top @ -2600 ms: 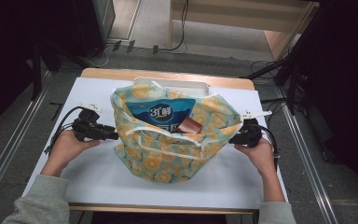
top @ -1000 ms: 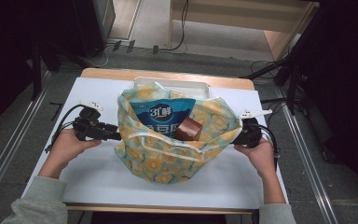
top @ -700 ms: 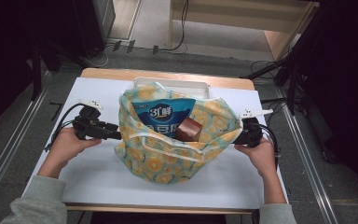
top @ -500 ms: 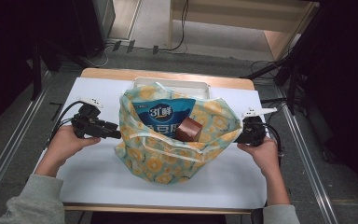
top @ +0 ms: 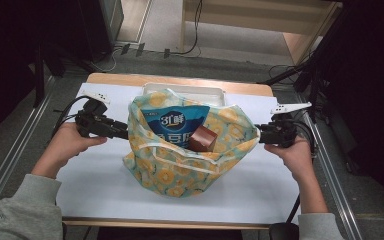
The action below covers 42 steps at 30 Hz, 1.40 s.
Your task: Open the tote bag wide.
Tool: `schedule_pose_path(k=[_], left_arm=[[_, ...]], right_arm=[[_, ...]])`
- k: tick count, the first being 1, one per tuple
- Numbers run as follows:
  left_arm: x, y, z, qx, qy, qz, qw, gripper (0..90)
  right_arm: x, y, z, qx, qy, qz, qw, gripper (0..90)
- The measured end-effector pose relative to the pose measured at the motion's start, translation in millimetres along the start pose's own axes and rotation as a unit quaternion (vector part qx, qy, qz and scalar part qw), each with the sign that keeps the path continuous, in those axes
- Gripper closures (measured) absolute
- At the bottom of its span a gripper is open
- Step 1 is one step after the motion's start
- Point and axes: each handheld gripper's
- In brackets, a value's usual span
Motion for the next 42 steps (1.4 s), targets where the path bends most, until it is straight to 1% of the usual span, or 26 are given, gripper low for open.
schedule_pose_path(k=[1,2,4,6,7,8,11,12,13,16,17,20,21,24,25,26,29,32,34,36,37,38,40,42], left_arm=[[1.5,2.2,-0.9,-0.001,-0.007,-0.003,1.0,48.0],[3.2,4.4,-1.6,-0.004,-0.009,-0.002,1.0,48.4],[6.4,8.6,-3.9,-0.008,0.003,0.0,1.0,48.9],[10.5,12.4,-7.4,-0.006,0.005,-0.001,1.0,48.6],[12.0,13.7,-9.1,-0.007,0.005,-0.002,1.0,48.2],[14.6,15.6,-11.8,-0.013,0.008,-0.001,0.9999,48.2],[21.3,22.1,-18.1,-0.024,0.0,-0.005,0.9997,48.7],[24.0,25.0,-18.7,-0.028,-0.004,-0.003,0.9996,49.1],[24.0,25.0,-18.7,-0.028,-0.004,-0.003,0.9996,49.6],[30.3,31.8,-17.5,-0.027,-0.008,-0.004,0.9996,50.3],[32.6,34.0,-17.9,-0.027,-0.005,-0.005,0.9996,50.4],[40.6,41.2,-21.6,-0.033,-0.013,-0.01,0.9993,50.7],[40.6,41.2,-21.6,-0.033,-0.013,-0.01,0.9993,50.9],[48.1,50.6,-27.3,-0.04,-0.017,-0.01,0.999,51.2],[48.1,50.6,-27.3,-0.04,-0.017,-0.01,0.999,51.4],[52.9,56.5,-32.2,-0.046,-0.016,-0.01,0.9988,51.4],[58.6,63.1,-39.1,-0.055,-0.02,-0.009,0.9983,51.4],[65.6,70.8,-45.3,-0.06,-0.016,-0.007,0.998,51.3],[69.9,75.4,-48.4,-0.058,-0.02,-0.009,0.9981,51.1],[71.8,77.8,-50.6,-0.059,-0.019,-0.008,0.9981,50.9],[74.7,81.8,-55.4,-0.066,-0.013,-0.007,0.9977,50.8],[76.5,84.5,-58.9,-0.07,-0.015,-0.007,0.9974,50.9],[78.9,88.9,-64.9,-0.07,-0.015,-0.01,0.9974,51.0],[79.3,92.5,-70.6,-0.074,-0.011,-0.009,0.9971,50.7]], right_arm=[[1.3,3.3,0.4,0.003,0.002,0.0,1.0,59.9],[2.7,6.6,1.0,0.003,0.004,0.0,1.0,60.7],[5.1,12.6,2.1,0.006,0.007,0.0,1.0,62.1],[8.2,18.8,3.5,0.008,0.01,0.002,0.9999,63.7],[9.3,21.4,4.1,0.012,0.012,0.0,0.9999,63.9],[10.4,23.5,4.4,0.015,0.013,-0.001,0.9998,64.9],[14.4,33.6,5.1,0.025,0.02,-0.001,0.9995,68.1],[15.1,37.1,5.3,0.028,0.023,0.001,0.9993,68.7],[15.1,37.1,5.3,0.028,0.023,0.001,0.9993,68.7],[18.2,50.8,6.6,0.044,0.032,0.003,0.9985,69.1],[19.5,53.5,6.5,0.045,0.033,0.003,0.9984,69.1],[24.4,60.9,5.7,0.052,0.032,-0.003,0.9981,69.1],[24.4,60.9,5.7,0.052,0.032,-0.003,0.9981,69.1],[33.7,73.8,5.6,0.06,0.032,-0.009,0.9977,67.9],[34.7,75.9,5.4,0.062,0.032,-0.009,0.9975,67.5],[35.9,79.0,6.0,0.062,0.035,-0.008,0.9975,67.0],[38.0,84.4,9.0,0.068,0.037,-0.01,0.997,65.9],[39.3,88.2,12.8,0.071,0.038,-0.01,0.9967,64.7],[38.8,89.4,14.8,0.07,0.038,-0.007,0.9968,63.4],[38.1,89.7,15.6,0.072,0.037,-0.005,0.9967,62.8],[37.5,90.4,16.8,0.073,0.036,-0.004,0.9966,61.6],[37.6,90.7,17.5,0.072,0.036,-0.004,0.9968,61.3],[38.1,91.7,18.4,0.071,0.036,-0.007,0.9968,60.5],[38.7,93.3,19.8,0.069,0.035,-0.005,0.997,60.0]])
Point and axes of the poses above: each handheld gripper's, and its own axes: x roughly backward along the jaws, y roughly out of its top, z roughly to its left, and after that the axes turned 12 degrees about x, right-handed
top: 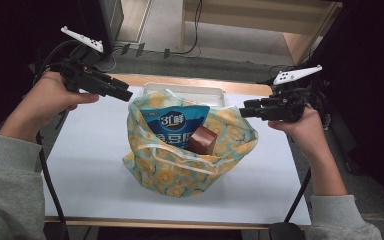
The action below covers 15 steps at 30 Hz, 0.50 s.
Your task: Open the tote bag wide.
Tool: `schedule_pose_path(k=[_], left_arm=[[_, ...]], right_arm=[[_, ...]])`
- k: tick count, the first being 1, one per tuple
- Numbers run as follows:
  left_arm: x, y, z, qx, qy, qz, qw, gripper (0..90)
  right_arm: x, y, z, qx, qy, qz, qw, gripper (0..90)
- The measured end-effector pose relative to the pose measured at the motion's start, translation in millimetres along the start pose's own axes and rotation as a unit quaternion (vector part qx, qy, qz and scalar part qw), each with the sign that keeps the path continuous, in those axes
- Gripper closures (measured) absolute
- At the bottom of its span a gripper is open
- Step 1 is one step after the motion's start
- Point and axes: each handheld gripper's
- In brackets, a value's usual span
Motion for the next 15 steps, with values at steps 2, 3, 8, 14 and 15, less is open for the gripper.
schedule_pose_path(k=[2,3,8,14,15], left_arm=[[-2.8,4.8,-5.9,-0.008,-0.002,0.003,1.0,49.8],[-4.4,6.0,-7.4,-0.01,-0.004,0.005,0.9999,49.4],[-21.0,8.9,-8.6,-0.011,-0.003,0.028,0.9995,48.8],[-27.1,1.2,0.0,0.008,-0.005,0.042,0.9991,59.5],[-26.9,-0.1,1.0,0.01,-0.008,0.042,0.999,61.5]], right_arm=[[-0.1,2.5,1.6,0.002,0.0,0.001,1.0,59.3],[-0.5,4.0,2.4,0.005,-0.001,0.0,1.0,58.9],[-4.5,8.4,6.6,0.009,0.0,-0.001,1.0,55.4],[-8.7,-0.4,10.8,0.003,-0.002,0.005,1.0,52.6],[-9.3,-1.7,11.9,0.003,-0.004,0.007,1.0,52.2]])
Point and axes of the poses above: each handheld gripper's, and its own axes: x roughly backward along the jaws, y roughly out of its top, z roughly to its left, and after that the axes turned 12 degrees about x, right-handed
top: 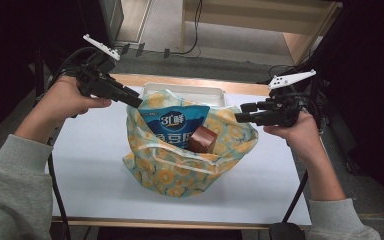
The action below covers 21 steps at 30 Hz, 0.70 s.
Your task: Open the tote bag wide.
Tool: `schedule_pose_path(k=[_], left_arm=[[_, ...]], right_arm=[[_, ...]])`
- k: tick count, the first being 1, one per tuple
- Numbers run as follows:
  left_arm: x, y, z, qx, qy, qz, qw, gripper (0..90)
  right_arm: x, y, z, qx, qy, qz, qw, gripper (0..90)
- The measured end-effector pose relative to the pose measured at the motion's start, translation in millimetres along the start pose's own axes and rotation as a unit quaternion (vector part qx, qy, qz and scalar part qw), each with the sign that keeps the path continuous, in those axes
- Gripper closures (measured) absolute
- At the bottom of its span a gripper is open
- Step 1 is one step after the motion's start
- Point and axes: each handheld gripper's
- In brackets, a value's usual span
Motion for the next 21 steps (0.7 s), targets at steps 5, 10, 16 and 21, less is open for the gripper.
schedule_pose_path(k=[5,10,16,21], left_arm=[[0.8,-7.4,1.4,0.005,0.001,0.001,1.0,75.4],[1.4,-18.2,4.0,0.009,0.012,-0.001,0.9999,85.3],[2.1,-31.1,7.5,0.014,0.015,-0.01,0.9997,88.8],[-2.3,-47.0,15.9,0.022,0.011,-0.013,0.9996,89.3]], right_arm=[[-5.3,-3.4,5.3,0.002,-0.002,0.007,1.0,52.2],[-9.6,-8.3,9.7,0.005,-0.006,0.018,0.9998,69.6],[-16.1,-8.7,16.3,0.017,-0.012,0.032,0.9993,87.4],[-24.7,-9.8,20.0,0.019,-0.004,0.026,0.9995,88.3]])
Point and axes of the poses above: each handheld gripper's, and its own axes: x roughly backward along the jaws, y roughly out of its top, z roughly to its left, and after that the axes turned 12 degrees about x, right-handed
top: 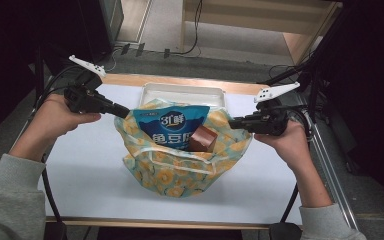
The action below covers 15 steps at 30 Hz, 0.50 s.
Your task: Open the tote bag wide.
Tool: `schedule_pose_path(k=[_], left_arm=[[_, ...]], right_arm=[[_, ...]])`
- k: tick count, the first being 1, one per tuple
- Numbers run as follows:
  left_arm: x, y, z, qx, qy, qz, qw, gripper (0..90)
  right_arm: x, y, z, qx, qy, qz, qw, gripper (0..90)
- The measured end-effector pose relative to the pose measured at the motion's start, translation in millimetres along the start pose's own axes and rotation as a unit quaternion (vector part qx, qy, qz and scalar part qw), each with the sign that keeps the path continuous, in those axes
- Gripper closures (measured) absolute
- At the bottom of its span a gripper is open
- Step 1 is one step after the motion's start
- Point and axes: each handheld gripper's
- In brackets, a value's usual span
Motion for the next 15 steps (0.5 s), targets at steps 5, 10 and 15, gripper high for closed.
schedule_pose_path(k=[5,10,15], left_arm=[[-4.4,-11.2,4.8,0.005,-0.003,-0.006,1.0,89.5],[-11.9,-21.9,7.6,0.006,0.0,-0.014,0.9999,89.7],[-19.7,-30.6,12.7,0.012,-0.009,-0.02,0.9997,89.7]], right_arm=[[-8.4,-7.1,-0.6,-0.002,0.008,-0.007,0.9999,87.8],[-16.4,-15.0,-0.2,-0.007,0.014,-0.005,0.9999,87.7],[-20.8,-21.3,0.7,-0.013,0.017,-0.008,0.9997,87.5]])
Point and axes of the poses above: each handheld gripper's, and its own axes: x roughly backward along the jaws, y roughly out of its top, z roughly to its left, and after that the axes turned 12 degrees about x, right-handed
